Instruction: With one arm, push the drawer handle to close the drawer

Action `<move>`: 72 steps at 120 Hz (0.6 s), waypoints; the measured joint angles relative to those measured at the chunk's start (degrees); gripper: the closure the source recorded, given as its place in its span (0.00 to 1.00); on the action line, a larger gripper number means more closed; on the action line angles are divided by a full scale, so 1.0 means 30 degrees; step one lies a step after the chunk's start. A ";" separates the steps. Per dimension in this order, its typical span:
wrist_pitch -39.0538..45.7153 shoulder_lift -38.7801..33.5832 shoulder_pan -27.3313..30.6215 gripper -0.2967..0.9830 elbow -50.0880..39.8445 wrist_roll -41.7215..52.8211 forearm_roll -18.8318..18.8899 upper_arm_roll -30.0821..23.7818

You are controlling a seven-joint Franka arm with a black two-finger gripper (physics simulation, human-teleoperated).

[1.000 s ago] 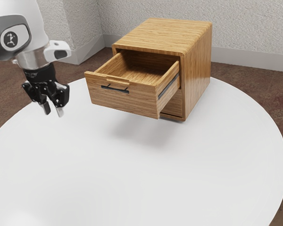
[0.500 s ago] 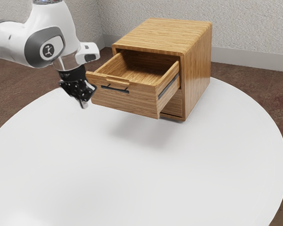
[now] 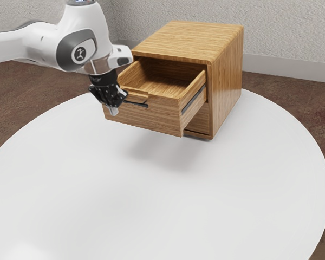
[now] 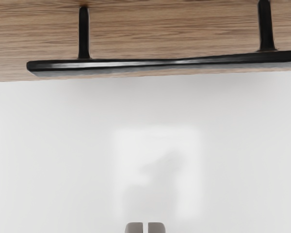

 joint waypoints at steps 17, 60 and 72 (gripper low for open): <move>-0.0248 0.0922 -0.0714 0.85 0.0810 -0.0195 0.0430 -0.0005; -0.0759 0.2392 -0.1184 0.85 0.2424 -0.0592 0.1391 0.0063; -0.0826 0.2794 -0.1195 0.85 0.2758 -0.0689 0.1630 0.0070</move>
